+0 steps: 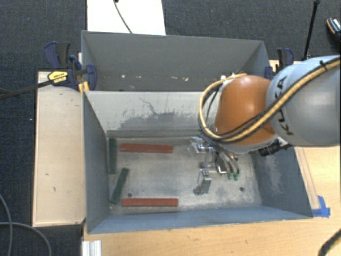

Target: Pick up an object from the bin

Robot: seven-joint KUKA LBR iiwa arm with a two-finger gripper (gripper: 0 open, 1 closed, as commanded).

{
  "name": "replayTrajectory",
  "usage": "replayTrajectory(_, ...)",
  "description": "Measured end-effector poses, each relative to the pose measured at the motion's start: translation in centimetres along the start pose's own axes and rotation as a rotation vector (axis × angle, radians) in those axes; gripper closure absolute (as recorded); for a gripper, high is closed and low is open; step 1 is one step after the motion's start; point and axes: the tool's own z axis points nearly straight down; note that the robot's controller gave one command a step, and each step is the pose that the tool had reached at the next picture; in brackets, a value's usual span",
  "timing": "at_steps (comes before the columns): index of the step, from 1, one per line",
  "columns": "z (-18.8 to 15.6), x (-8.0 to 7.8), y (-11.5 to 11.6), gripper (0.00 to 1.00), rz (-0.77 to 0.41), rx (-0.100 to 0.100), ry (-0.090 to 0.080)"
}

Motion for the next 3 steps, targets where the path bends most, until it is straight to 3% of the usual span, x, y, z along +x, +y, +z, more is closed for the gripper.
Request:
replayTrajectory(1, 7.9, -5.0, -13.0, 0.00, -0.025, 0.004, -0.009)
replayTrajectory(2, 7.6, -7.5, -15.1, 0.00, -0.086, 0.002, -0.012)
replayTrajectory(3, 7.7, -3.8, -11.3, 0.00, -0.393, 0.000, -0.006)
